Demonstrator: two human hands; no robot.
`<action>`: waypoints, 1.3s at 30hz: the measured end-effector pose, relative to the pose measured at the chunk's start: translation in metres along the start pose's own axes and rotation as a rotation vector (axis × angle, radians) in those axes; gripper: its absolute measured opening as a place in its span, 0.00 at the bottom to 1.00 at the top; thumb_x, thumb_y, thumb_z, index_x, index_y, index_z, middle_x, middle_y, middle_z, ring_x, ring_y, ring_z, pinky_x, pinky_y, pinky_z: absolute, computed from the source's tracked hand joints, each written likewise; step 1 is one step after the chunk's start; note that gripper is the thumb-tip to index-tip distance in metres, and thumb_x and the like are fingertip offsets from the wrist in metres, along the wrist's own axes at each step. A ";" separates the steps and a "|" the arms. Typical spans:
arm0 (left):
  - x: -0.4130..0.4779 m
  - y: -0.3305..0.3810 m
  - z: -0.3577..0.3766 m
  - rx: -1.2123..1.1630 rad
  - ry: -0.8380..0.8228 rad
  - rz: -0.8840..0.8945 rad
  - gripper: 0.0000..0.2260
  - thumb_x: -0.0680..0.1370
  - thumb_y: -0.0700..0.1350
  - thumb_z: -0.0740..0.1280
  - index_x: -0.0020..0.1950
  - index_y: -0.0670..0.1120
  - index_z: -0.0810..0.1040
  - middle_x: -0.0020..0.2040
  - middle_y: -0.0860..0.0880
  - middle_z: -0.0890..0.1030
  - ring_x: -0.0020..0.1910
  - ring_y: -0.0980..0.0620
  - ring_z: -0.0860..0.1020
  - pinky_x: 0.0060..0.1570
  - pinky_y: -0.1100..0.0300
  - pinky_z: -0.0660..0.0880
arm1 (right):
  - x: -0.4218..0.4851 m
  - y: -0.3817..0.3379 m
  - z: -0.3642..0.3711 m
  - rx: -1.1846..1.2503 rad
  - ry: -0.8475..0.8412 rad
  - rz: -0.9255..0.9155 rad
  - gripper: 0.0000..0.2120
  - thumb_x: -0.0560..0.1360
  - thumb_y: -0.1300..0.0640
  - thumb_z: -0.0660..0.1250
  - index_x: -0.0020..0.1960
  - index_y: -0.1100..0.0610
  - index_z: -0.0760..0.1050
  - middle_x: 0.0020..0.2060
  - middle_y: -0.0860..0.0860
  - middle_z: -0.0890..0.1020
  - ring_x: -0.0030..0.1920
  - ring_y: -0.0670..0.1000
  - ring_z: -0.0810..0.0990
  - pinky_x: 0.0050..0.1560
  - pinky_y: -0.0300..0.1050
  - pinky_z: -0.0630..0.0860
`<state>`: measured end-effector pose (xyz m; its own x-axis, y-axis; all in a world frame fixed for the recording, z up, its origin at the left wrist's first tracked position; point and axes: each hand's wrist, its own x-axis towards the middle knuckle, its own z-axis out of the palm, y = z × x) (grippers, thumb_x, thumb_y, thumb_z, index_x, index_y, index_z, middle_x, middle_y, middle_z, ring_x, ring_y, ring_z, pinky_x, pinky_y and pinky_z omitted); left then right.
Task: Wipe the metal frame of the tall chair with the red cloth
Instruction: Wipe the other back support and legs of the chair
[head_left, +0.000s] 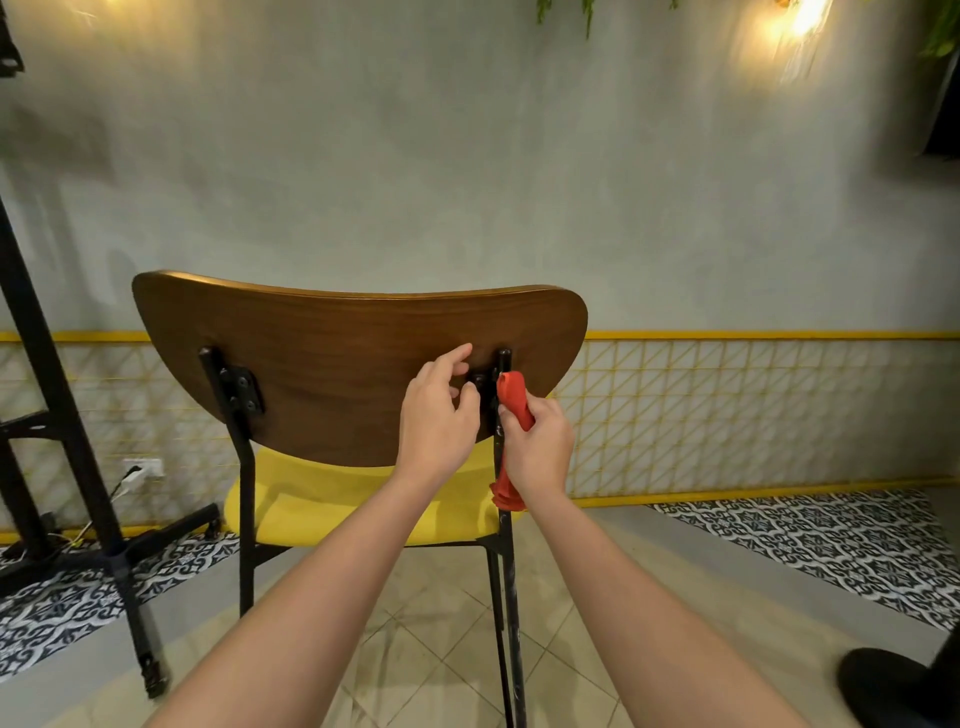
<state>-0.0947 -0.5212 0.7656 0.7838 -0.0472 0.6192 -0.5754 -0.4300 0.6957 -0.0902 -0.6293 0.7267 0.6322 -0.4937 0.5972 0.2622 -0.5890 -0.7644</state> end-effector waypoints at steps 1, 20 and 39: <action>0.000 0.001 0.000 -0.004 0.000 -0.002 0.18 0.80 0.42 0.59 0.70 0.51 0.69 0.60 0.53 0.75 0.53 0.53 0.75 0.55 0.57 0.75 | 0.001 0.000 -0.003 -0.014 -0.021 0.001 0.14 0.76 0.57 0.66 0.60 0.56 0.78 0.48 0.52 0.80 0.49 0.51 0.77 0.41 0.30 0.61; -0.002 -0.009 0.006 0.019 0.059 -0.018 0.16 0.80 0.48 0.60 0.68 0.52 0.70 0.61 0.52 0.72 0.56 0.53 0.74 0.56 0.56 0.75 | 0.012 -0.004 -0.014 -0.347 0.039 -0.634 0.14 0.65 0.64 0.76 0.50 0.61 0.81 0.50 0.61 0.78 0.47 0.60 0.79 0.32 0.48 0.79; -0.009 -0.016 0.013 0.052 0.047 -0.030 0.18 0.79 0.48 0.61 0.69 0.52 0.69 0.62 0.51 0.71 0.60 0.51 0.72 0.59 0.51 0.73 | 0.012 0.007 -0.018 -0.170 -0.080 -0.401 0.11 0.73 0.62 0.68 0.55 0.57 0.76 0.54 0.51 0.78 0.54 0.52 0.76 0.52 0.39 0.71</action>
<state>-0.0888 -0.5257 0.7440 0.7879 0.0085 0.6158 -0.5382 -0.4766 0.6952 -0.0946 -0.6505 0.7331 0.5613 -0.1575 0.8125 0.3786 -0.8241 -0.4213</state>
